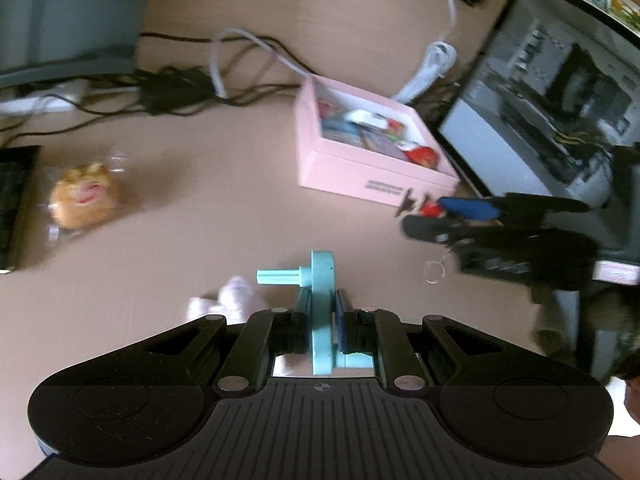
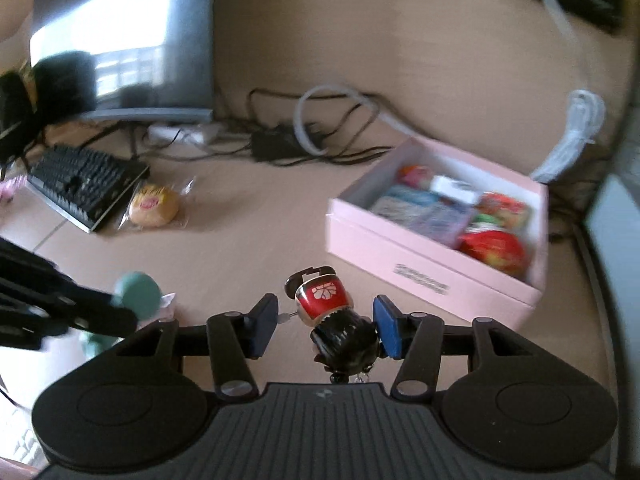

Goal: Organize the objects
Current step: 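Carry the teal crank toy and doll keychain into the pink box and release both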

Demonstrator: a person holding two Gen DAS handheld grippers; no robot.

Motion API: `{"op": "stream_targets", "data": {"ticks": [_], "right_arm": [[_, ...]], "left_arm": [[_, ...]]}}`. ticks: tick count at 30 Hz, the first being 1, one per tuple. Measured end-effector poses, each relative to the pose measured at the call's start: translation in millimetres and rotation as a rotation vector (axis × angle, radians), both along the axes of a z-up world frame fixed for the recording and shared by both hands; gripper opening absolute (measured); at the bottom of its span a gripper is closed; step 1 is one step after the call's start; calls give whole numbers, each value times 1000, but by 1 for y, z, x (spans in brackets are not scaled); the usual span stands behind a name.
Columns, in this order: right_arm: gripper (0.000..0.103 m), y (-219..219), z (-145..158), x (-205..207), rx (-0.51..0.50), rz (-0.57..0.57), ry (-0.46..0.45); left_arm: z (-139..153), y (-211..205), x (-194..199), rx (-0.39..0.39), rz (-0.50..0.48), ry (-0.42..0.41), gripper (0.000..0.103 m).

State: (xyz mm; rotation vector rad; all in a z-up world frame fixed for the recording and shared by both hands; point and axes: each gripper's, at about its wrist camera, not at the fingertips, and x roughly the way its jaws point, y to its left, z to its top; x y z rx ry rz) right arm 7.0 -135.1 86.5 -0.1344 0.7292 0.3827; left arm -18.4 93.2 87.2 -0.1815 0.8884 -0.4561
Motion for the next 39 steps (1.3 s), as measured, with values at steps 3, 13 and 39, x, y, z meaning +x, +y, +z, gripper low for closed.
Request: {"op": "stream_targets", "data": {"ticks": [3,13,39], "right_arm": [[53,-22,15,-12,12,-67,-8],[52,-81,34,-47,6,-264,-36],[52,-124,91,68,263,-257,-128]], "left_arm": [[-2,-13,10,-35,-44,3,14],[39,-69,99,-130,-101,-106,14],[14,-43,66,-33,40,-128,17]]}}
